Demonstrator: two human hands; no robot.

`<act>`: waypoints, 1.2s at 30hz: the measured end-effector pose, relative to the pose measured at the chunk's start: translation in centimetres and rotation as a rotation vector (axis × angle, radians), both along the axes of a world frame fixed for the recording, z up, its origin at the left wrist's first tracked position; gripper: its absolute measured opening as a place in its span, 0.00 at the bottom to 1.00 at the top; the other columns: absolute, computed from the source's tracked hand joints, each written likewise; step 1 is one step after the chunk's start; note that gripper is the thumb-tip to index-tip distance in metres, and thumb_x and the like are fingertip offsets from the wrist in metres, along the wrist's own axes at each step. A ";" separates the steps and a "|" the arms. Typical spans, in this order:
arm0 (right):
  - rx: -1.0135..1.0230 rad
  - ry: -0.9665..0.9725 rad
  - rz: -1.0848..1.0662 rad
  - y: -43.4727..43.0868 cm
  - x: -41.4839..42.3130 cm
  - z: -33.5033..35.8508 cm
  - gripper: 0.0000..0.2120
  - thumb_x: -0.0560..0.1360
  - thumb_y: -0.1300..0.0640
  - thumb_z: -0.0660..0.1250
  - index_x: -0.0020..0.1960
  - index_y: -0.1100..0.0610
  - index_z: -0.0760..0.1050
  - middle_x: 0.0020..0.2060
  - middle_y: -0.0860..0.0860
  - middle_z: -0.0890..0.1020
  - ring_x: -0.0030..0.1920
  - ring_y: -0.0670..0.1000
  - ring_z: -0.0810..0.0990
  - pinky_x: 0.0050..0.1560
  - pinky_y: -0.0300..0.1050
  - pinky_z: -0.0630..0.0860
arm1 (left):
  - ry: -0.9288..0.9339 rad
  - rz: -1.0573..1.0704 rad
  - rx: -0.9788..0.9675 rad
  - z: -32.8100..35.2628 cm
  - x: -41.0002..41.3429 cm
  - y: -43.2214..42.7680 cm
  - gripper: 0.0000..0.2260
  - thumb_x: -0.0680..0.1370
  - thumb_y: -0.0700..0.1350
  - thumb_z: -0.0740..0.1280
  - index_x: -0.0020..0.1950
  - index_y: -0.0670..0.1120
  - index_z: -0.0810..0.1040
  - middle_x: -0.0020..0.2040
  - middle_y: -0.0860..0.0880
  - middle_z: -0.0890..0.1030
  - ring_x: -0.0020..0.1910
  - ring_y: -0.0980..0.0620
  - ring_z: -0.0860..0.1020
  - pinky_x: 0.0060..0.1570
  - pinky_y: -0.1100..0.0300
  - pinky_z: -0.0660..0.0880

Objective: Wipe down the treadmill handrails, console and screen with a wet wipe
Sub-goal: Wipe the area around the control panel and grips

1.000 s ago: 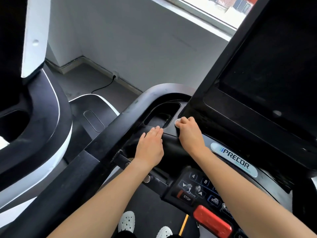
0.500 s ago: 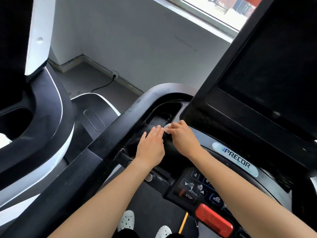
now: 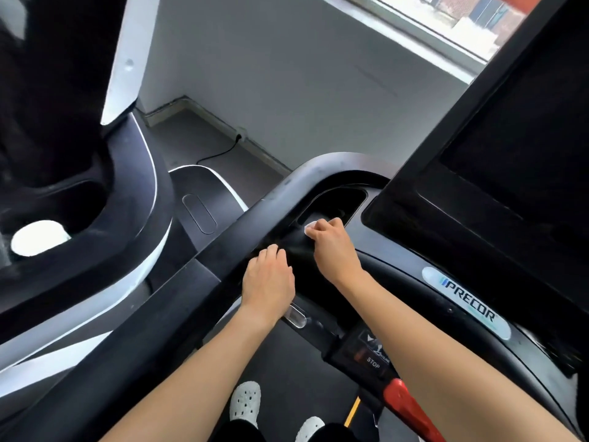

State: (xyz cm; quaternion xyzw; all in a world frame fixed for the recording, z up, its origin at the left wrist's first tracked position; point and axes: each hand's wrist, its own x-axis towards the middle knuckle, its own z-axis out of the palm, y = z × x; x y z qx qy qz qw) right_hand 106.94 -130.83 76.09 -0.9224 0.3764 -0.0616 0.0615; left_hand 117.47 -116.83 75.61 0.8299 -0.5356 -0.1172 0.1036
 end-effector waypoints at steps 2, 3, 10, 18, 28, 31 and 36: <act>0.002 0.015 0.091 0.5 1.2 -0.3 0.21 0.73 0.72 0.66 0.61 0.57 0.83 0.54 0.48 0.82 0.49 0.57 0.70 0.47 0.52 0.78 | -0.017 -0.027 0.011 -0.2 0.2 0.4 0.19 0.84 0.52 0.60 0.71 0.44 0.73 0.73 0.47 0.74 0.72 0.50 0.72 0.68 0.55 0.72; 0.003 0.032 0.167 1.0 1.7 -0.4 0.20 0.72 0.71 0.66 0.61 0.57 0.83 0.53 0.48 0.82 0.48 0.57 0.71 0.48 0.51 0.77 | -0.029 -0.039 0.010 -0.3 0.4 0.6 0.20 0.84 0.52 0.60 0.74 0.44 0.72 0.76 0.47 0.71 0.75 0.51 0.69 0.70 0.56 0.70; -0.090 0.046 0.278 -0.1 0.8 -0.2 0.18 0.69 0.69 0.65 0.52 0.55 0.84 0.48 0.48 0.83 0.45 0.57 0.73 0.38 0.48 0.73 | -0.053 -0.118 -0.012 -1.1 1.2 1.1 0.22 0.85 0.48 0.58 0.78 0.43 0.68 0.82 0.46 0.62 0.80 0.53 0.62 0.76 0.59 0.62; -0.091 0.053 0.311 1.5 1.2 -1.1 0.15 0.72 0.65 0.67 0.57 0.57 0.83 0.52 0.48 0.81 0.48 0.56 0.73 0.49 0.48 0.75 | 0.002 -0.084 -0.026 -0.4 0.8 0.9 0.23 0.84 0.48 0.61 0.79 0.45 0.65 0.80 0.46 0.65 0.77 0.51 0.67 0.72 0.58 0.67; -0.049 0.003 -0.051 -0.8 -3.5 2.0 0.15 0.74 0.70 0.62 0.52 0.56 0.82 0.47 0.48 0.81 0.51 0.55 0.72 0.41 0.50 0.76 | -0.016 -0.040 -0.020 0.4 -1.7 -1.7 0.21 0.83 0.54 0.60 0.73 0.45 0.70 0.70 0.45 0.73 0.68 0.46 0.72 0.63 0.53 0.73; -0.061 -0.025 -0.094 -1.2 -6.0 2.1 0.17 0.73 0.71 0.65 0.52 0.55 0.84 0.48 0.45 0.82 0.51 0.53 0.69 0.37 0.53 0.78 | 0.075 -0.108 -0.102 0.4 -3.0 -3.2 0.22 0.84 0.51 0.62 0.75 0.43 0.69 0.77 0.45 0.68 0.77 0.47 0.65 0.70 0.53 0.69; -0.108 -0.032 -0.248 -2.6 -10.6 3.6 0.15 0.67 0.74 0.66 0.41 0.57 0.84 0.37 0.48 0.79 0.43 0.54 0.69 0.36 0.51 0.78 | 0.164 -0.227 -0.210 0.7 -5.4 -5.4 0.23 0.83 0.47 0.63 0.77 0.39 0.68 0.79 0.43 0.67 0.79 0.48 0.63 0.77 0.54 0.63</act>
